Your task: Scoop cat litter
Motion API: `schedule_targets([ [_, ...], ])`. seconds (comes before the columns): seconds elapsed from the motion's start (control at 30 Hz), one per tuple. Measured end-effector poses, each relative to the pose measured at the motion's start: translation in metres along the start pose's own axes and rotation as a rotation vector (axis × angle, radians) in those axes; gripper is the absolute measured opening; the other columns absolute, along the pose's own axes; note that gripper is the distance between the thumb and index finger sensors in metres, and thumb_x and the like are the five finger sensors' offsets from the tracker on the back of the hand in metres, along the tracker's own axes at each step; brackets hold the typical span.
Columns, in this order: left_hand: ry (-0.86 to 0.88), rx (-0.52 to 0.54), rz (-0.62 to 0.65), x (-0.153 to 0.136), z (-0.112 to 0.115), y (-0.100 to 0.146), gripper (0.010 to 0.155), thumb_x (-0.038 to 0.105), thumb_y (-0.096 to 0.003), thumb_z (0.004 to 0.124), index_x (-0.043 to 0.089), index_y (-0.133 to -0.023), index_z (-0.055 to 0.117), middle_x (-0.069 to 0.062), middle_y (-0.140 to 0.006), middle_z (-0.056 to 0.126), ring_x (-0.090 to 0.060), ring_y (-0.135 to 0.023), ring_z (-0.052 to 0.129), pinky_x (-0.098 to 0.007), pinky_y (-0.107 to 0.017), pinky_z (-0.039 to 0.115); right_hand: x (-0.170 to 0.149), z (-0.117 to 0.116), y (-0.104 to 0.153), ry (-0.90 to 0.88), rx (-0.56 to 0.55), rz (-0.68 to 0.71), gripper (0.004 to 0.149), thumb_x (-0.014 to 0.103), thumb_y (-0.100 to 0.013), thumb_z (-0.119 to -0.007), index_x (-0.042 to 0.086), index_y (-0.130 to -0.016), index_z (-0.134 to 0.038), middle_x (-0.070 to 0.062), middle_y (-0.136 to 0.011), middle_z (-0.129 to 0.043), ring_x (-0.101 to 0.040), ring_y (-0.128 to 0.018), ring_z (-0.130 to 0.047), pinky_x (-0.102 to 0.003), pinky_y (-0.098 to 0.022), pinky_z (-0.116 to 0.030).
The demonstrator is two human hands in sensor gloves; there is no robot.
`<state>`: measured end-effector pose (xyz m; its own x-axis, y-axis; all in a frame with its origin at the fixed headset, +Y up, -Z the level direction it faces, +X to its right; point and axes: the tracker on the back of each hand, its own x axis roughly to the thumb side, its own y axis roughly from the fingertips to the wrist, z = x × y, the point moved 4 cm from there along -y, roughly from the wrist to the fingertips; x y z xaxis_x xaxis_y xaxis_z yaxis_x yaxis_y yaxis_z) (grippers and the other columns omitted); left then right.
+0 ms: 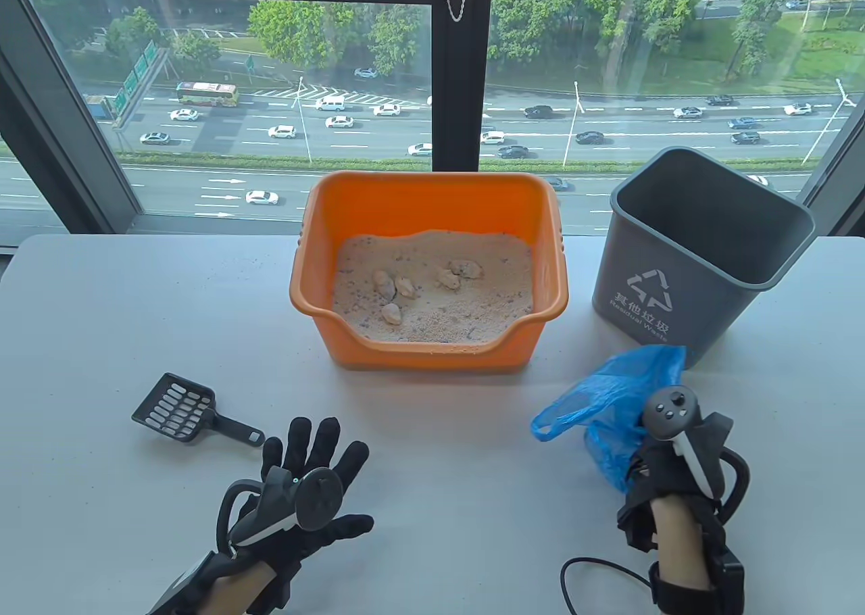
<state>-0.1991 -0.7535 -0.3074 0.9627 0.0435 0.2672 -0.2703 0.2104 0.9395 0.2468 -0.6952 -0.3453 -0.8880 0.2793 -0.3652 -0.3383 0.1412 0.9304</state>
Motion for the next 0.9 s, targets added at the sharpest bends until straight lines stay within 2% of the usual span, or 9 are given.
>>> schedule_targets([
  [0.13,-0.001,0.056,-0.054,-0.010,-0.011,0.003,0.090,0.077,-0.0353,0.055,0.052,-0.105,0.005,0.012,-0.108,-0.022,-0.028,-0.100,-0.023,-0.060,-0.066,-0.006,0.071,-0.019,0.040,0.049,0.067,0.224,0.040,0.014,-0.042,-0.076,0.025,-0.080,-0.067,-0.010,-0.073,-0.067,-0.022,-0.047,-0.078,-0.038,-0.036,-0.075],
  [0.27,0.057,0.109,-0.074,-0.019,-0.022,0.006,0.085,0.074,-0.0398,0.056,0.052,-0.106,0.007,0.012,-0.109,-0.020,-0.028,-0.101,-0.022,-0.060,-0.066,-0.005,0.141,-0.058,0.080,0.145,0.183,0.424,0.040,0.015,-0.043,-0.076,0.026,-0.081,-0.066,-0.010,-0.074,-0.067,-0.021,-0.048,-0.078,-0.038,-0.037,-0.075],
  [0.33,0.060,0.177,-0.130,-0.024,-0.030,0.010,0.084,0.070,-0.0423,0.060,0.051,-0.107,0.011,0.011,-0.112,-0.015,-0.029,-0.103,-0.017,-0.061,-0.069,-0.001,0.171,-0.079,0.096,0.191,0.222,0.504,0.041,0.016,-0.043,-0.076,0.027,-0.081,-0.066,-0.009,-0.075,-0.066,-0.021,-0.049,-0.078,-0.038,-0.038,-0.075],
  [0.47,0.104,0.288,-0.175,-0.033,-0.045,0.019,0.073,0.063,-0.0491,0.060,0.050,-0.108,0.019,0.011,-0.117,-0.004,-0.032,-0.107,-0.009,-0.061,-0.071,0.005,0.204,-0.113,0.108,0.277,0.245,0.548,0.041,0.016,-0.043,-0.076,0.028,-0.080,-0.066,-0.008,-0.076,-0.066,-0.021,-0.050,-0.078,-0.038,-0.039,-0.075],
  [0.57,0.233,0.330,-0.078,-0.030,-0.051,0.023,0.068,0.060,-0.0505,0.058,0.046,-0.110,0.029,0.010,-0.121,0.005,-0.036,-0.109,-0.003,-0.062,-0.073,0.010,0.214,-0.138,0.109,0.346,0.258,0.553,0.041,0.016,-0.043,-0.076,0.028,-0.080,-0.066,-0.008,-0.076,-0.067,-0.021,-0.050,-0.079,-0.038,-0.039,-0.075],
  [0.63,0.290,0.279,0.054,-0.017,-0.050,0.023,0.078,0.067,-0.0461,0.060,0.039,-0.113,0.031,0.003,-0.123,0.014,-0.041,-0.110,0.004,-0.064,-0.074,0.017,0.216,-0.146,0.109,0.377,0.266,0.560,0.041,0.017,-0.043,-0.076,0.029,-0.081,-0.065,-0.007,-0.076,-0.066,-0.020,-0.051,-0.079,-0.038,-0.039,-0.076],
  [0.77,0.257,-0.028,0.247,0.022,-0.023,0.018,0.101,0.073,-0.0383,0.069,0.030,-0.113,0.016,-0.014,-0.122,0.011,-0.055,-0.109,0.012,-0.071,-0.073,0.026,0.216,-0.153,0.110,0.334,0.300,0.577,0.041,0.018,-0.043,-0.076,0.029,-0.081,-0.065,-0.007,-0.076,-0.066,-0.020,-0.051,-0.079,-0.037,-0.039,-0.076],
  [0.83,0.177,-0.153,0.252,0.034,-0.006,0.012,0.102,0.064,-0.0438,0.076,0.028,-0.110,0.006,-0.014,-0.120,0.003,-0.056,-0.109,0.013,-0.070,-0.074,0.028,0.216,-0.155,0.111,0.311,0.325,0.588,0.041,0.018,-0.043,-0.076,0.029,-0.081,-0.065,-0.007,-0.076,-0.066,-0.020,-0.051,-0.079,-0.037,-0.039,-0.076],
  [0.9,0.102,-0.108,0.194,0.034,0.003,0.005,0.091,0.046,-0.0515,0.078,0.028,-0.109,0.009,-0.009,-0.122,0.015,-0.051,-0.112,0.028,-0.065,-0.076,0.038,0.217,-0.155,0.112,0.292,0.328,0.601,0.041,0.018,-0.043,-0.076,0.029,-0.081,-0.065,-0.007,-0.076,-0.066,-0.020,-0.051,-0.079,-0.037,-0.039,-0.076],
])
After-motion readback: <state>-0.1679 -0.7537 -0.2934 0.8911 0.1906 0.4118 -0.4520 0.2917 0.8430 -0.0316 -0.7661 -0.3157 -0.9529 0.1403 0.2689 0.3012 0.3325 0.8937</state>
